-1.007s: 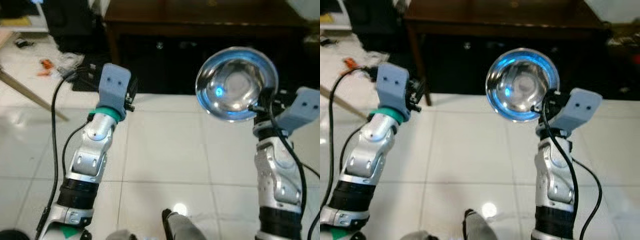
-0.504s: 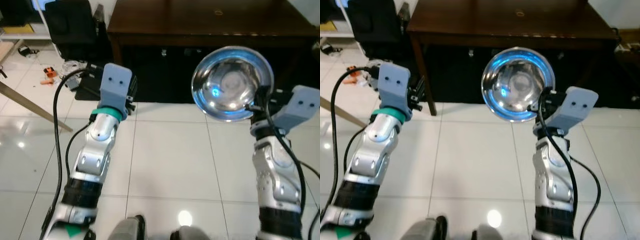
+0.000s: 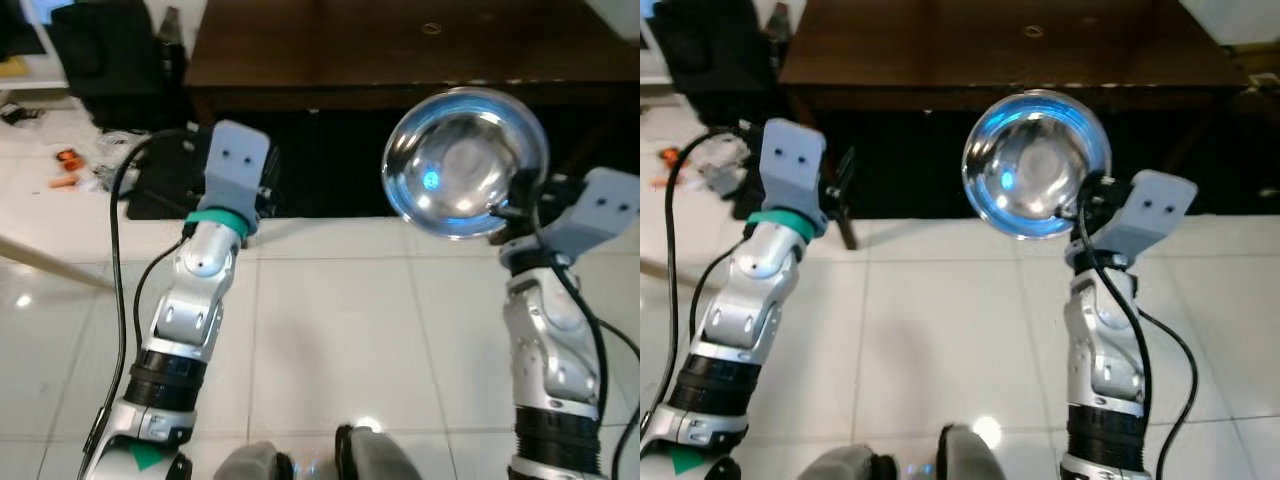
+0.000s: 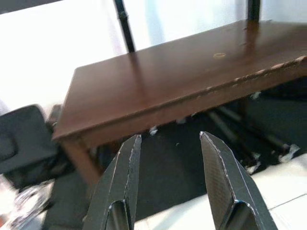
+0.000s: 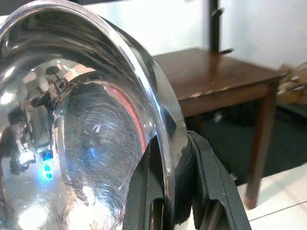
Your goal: Setting the table
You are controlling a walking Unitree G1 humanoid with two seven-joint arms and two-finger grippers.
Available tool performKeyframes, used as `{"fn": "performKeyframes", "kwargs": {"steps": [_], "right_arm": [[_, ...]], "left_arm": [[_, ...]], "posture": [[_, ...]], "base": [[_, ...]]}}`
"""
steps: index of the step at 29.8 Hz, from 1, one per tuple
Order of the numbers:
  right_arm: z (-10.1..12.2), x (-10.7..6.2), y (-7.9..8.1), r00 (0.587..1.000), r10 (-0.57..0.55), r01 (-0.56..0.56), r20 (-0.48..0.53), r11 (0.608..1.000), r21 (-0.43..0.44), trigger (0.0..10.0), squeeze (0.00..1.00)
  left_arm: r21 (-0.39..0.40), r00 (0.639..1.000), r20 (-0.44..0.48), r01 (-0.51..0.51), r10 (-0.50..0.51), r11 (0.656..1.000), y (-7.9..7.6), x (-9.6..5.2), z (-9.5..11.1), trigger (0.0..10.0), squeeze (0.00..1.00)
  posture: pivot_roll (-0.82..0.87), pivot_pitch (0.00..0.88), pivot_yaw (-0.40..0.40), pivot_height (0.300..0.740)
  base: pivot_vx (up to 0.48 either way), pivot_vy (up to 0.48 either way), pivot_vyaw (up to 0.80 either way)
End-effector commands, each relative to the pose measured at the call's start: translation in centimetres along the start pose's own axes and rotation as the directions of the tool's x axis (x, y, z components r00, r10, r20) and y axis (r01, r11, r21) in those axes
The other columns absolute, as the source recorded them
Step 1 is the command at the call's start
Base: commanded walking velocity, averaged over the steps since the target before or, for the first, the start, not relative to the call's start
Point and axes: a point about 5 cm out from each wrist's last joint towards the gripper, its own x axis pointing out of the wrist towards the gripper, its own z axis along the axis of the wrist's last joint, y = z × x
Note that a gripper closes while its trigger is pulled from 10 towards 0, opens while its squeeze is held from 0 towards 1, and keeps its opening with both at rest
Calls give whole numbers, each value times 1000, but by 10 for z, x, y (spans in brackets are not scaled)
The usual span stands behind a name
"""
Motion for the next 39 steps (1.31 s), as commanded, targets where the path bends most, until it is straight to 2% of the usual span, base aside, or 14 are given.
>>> {"fn": "performKeyframes", "kwargs": {"steps": [1,11,13,16,30,39], "right_arm": [[3,-1,3,1000,4,-4,22,1000,9,10000,0],[3,0,4,1000,9,-9,24,1000,8,10000,0],[3,0,6,999,26,-26,22,1000,9,10000,0],[5,2,18,993,115,-115,25,993,13,10000,0],[6,5,24,990,138,-139,38,990,10,10000,0],[7,5,23,991,129,-130,43,992,10,10000,0]], "left_arm": [[10,1000,-16,0,1,1000,2,-2,-5,10000,0],[10,1000,-14,-2,2,1000,2,-1,-4,10000,0],[12,1000,-12,-6,6,1000,2,-1,-4,10000,0],[19,1000,-5,-27,27,999,3,0,-4,10000,0],[21,1000,1,-31,31,999,4,1,-3,10000,0],[22,1000,1,-26,26,999,3,1,-3,10000,0]], "posture": [[-22,40,77,740],[-19,38,77,740],[-20,37,77,740],[-18,30,76,740],[-12,18,74,740],[-15,16,79,740]], "base": [[469,0,0],[469,0,0],[469,0,0],[469,0,0],[469,0,0],[470,0,0]]}}
